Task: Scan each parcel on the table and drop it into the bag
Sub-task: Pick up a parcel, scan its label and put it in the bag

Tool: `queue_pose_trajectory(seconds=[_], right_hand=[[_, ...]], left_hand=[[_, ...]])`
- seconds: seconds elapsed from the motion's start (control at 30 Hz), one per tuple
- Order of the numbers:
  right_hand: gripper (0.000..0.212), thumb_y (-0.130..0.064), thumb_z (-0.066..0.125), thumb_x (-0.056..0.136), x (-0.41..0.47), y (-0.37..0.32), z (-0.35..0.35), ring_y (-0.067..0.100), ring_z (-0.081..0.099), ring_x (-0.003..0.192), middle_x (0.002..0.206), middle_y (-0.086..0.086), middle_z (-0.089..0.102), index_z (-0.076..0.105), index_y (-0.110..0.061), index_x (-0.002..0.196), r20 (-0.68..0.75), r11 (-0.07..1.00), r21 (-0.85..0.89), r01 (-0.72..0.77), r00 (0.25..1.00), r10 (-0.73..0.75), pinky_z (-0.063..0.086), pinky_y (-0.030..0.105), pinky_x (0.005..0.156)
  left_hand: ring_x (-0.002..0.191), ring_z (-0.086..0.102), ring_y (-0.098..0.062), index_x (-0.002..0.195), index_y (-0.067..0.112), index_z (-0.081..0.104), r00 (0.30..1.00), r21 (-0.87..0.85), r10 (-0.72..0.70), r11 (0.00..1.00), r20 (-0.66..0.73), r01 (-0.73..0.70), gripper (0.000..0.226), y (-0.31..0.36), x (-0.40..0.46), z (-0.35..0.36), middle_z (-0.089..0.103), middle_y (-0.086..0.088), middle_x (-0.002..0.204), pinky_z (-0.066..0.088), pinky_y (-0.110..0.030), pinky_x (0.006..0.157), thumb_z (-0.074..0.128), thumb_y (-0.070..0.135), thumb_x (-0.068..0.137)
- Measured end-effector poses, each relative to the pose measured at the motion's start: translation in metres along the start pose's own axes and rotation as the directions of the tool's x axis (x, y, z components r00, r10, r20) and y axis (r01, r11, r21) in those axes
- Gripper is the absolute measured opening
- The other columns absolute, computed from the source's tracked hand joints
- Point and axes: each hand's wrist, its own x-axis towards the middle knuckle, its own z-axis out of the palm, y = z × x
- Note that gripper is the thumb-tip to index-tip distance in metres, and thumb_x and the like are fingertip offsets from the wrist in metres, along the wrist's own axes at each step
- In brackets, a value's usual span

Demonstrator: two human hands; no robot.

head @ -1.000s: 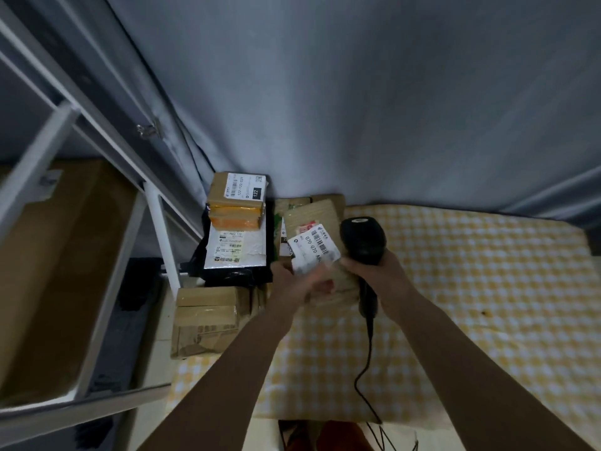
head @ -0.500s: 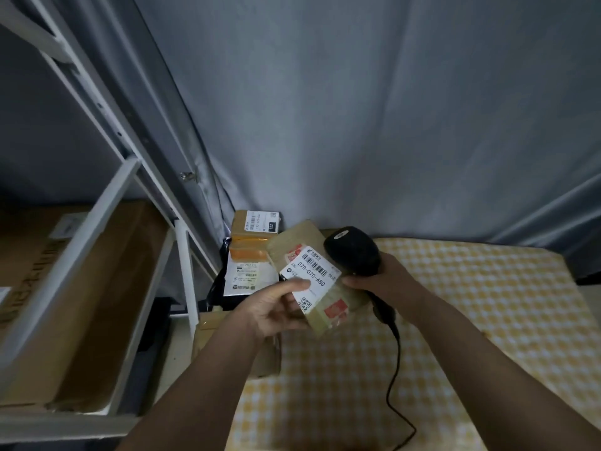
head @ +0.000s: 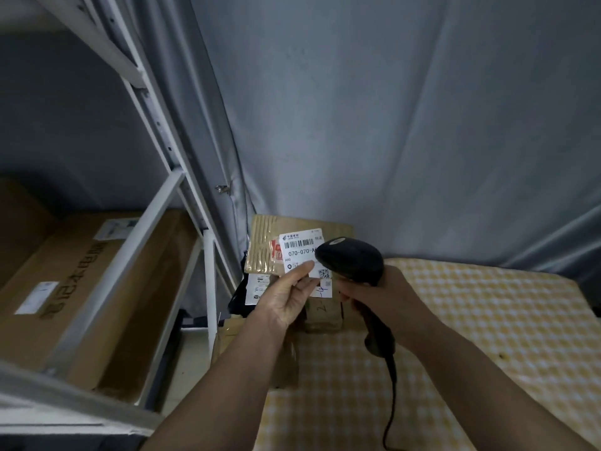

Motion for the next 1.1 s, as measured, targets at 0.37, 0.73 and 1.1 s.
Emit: queue_pose_trajectory(seconds=[0.37,0.73,1.1], right_hand=[[0.012,-0.021,0.071,0.084,-0.007,-0.009,0.016,0.009,0.058,0.054,0.06,-0.003,0.066,0.068,-0.01,0.079,0.084,0.988,-0.139,0.072,0.995,-0.061,0.046,0.017,0.055],[0.013,-0.021,0.069,0.085,-0.001,-0.007,0.013,0.008,0.061,0.055,0.066,0.002,0.068,0.067,-0.011,0.094,0.096,0.98,-0.179,0.084,0.993,-0.067,0.051,0.018,0.06],[0.015,-0.021,0.067,0.086,-0.002,-0.004,0.01,0.009,0.061,0.057,0.068,0.002,0.066,0.066,-0.013,0.098,0.104,0.981,-0.181,0.064,0.994,-0.046,0.051,0.017,0.061]], left_hand=[[0.114,0.063,-0.032,0.124,0.007,0.06,0.999,-0.061,0.048,0.997,-0.013,-0.049,0.06,0.015,0.003,-0.01,0.069,-0.016,0.117,0.042,-0.049,0.107,0.071,-0.01,0.067],[0.111,0.065,-0.032,0.122,0.01,0.06,0.999,-0.098,0.043,0.994,-0.027,-0.045,0.058,0.012,0.01,-0.01,0.069,-0.018,0.115,0.045,-0.051,0.104,0.069,-0.013,0.069],[0.111,0.065,-0.032,0.111,0.01,0.064,0.999,-0.086,0.042,0.995,-0.033,-0.045,0.048,0.009,0.002,-0.003,0.07,-0.018,0.112,0.046,-0.049,0.103,0.069,-0.012,0.068]])
